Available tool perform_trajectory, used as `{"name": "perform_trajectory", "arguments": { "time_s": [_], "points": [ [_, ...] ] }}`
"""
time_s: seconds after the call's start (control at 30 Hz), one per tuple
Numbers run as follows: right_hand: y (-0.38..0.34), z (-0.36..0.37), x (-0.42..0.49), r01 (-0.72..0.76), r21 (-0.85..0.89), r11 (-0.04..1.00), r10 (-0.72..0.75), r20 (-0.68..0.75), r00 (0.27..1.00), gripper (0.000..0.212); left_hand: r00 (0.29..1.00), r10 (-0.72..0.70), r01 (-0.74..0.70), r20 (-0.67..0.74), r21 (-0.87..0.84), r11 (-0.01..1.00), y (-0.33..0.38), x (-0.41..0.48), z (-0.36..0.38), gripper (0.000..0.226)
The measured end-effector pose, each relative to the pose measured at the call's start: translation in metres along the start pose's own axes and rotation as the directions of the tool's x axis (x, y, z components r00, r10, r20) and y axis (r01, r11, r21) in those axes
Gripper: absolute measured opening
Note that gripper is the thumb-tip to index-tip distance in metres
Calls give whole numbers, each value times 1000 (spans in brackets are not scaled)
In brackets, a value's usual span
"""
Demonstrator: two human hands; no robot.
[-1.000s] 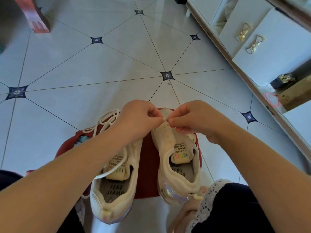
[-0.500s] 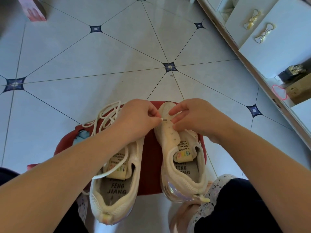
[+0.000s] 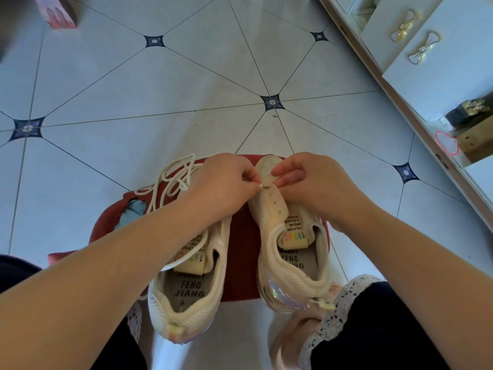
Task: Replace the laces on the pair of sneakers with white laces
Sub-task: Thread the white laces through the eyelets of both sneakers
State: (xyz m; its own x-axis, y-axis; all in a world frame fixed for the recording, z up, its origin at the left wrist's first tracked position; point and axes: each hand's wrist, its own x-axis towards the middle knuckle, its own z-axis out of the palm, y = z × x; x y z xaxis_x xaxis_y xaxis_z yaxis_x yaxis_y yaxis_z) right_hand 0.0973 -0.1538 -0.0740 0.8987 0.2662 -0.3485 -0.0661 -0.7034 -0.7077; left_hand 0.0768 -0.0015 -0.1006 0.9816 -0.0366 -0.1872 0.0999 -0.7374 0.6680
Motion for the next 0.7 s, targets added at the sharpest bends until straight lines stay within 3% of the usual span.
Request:
{"name": "perform_trajectory", "arguments": {
  "time_s": [0.33, 0.53, 0.7],
  "points": [
    [7, 13, -1, 60, 70, 996, -51, -118, 992, 25, 1000, -11, 11, 10, -9, 1000, 0, 2, 12, 7],
    [9, 10, 1, 96, -163, 982, -120, -146, 982, 19, 999, -39, 40, 8, -60, 997, -2, 5, 10, 4],
    [9, 12, 1, 109, -165, 980, -130, -121, 984, 19, 998, -59, 60, 11, -94, 994, -1, 5, 9, 3]
  ]
}}
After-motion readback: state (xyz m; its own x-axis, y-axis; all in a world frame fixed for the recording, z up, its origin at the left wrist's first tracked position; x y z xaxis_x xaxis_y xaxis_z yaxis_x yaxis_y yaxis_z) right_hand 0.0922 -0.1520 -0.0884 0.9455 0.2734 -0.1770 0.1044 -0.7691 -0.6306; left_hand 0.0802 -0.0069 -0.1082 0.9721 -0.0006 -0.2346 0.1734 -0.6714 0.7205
